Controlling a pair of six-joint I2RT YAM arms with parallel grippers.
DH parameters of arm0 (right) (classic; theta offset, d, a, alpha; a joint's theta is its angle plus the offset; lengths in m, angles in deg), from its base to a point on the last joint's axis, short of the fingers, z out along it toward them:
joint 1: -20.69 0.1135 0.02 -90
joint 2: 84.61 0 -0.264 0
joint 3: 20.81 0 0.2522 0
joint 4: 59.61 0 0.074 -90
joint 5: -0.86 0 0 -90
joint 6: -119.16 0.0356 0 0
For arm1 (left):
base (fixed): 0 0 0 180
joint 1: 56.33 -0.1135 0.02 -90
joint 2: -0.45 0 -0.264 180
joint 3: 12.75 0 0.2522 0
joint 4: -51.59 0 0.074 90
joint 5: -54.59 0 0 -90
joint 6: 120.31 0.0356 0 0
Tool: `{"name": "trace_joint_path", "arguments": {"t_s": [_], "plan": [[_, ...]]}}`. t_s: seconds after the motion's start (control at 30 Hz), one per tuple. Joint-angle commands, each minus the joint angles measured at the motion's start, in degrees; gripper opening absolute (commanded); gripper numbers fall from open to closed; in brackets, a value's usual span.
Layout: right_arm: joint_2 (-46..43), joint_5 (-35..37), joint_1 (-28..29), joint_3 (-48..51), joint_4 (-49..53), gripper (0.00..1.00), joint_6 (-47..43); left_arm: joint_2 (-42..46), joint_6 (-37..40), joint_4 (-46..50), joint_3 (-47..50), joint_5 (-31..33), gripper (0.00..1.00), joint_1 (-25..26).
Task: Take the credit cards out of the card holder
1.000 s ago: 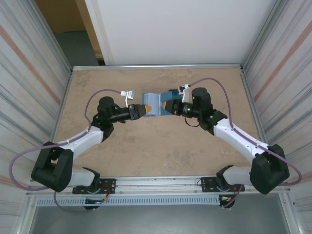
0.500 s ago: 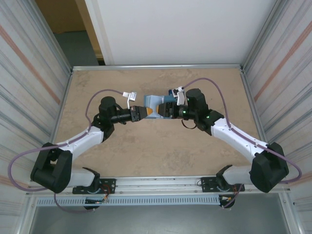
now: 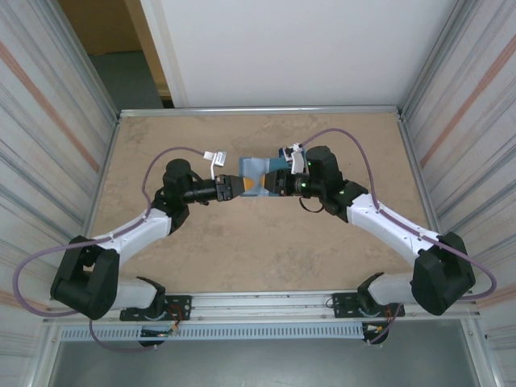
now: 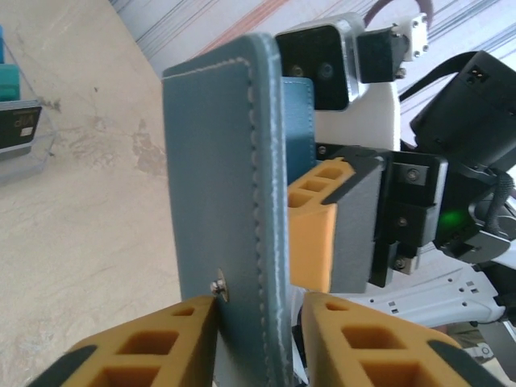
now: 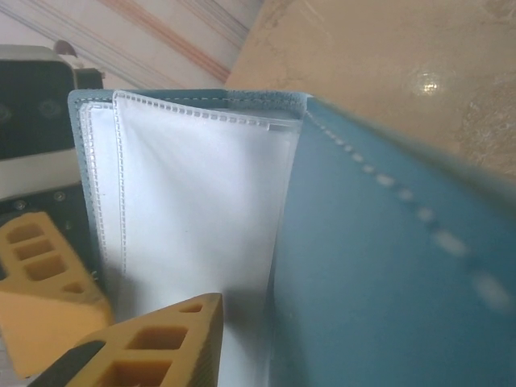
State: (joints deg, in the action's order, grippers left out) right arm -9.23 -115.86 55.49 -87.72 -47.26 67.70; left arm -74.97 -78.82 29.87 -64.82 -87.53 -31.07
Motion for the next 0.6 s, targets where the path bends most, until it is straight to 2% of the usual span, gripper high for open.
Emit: {"name": "trace_joint_path", "arguments": {"t_s": [0.0, 0.17, 0.3, 0.57], "plan": [[0.02, 0.28, 0.00, -0.73, -1.20, 0.26, 0.56, 2.30, -0.20, -2.78, -1.95, -2.54, 0.37, 0.36], [-0.57, 0.45, -0.59, -0.25, -1.16, 0.20, 0.82, 3.50, 0.57, -1.13, -1.80, -1.76, 0.36, 0.17], [-1.14, 0.40, -0.92, -0.03, -1.19, 0.20, 0.92, 4.53, 1.45, 0.33, -1.85, -1.47, 0.35, -0.10], [-1.61, -0.24, -0.89, 0.26, -1.83, 0.19, 1.17, 4.71, 2.28, 1.56, -2.41, -0.84, 0.26, -0.21]]}}
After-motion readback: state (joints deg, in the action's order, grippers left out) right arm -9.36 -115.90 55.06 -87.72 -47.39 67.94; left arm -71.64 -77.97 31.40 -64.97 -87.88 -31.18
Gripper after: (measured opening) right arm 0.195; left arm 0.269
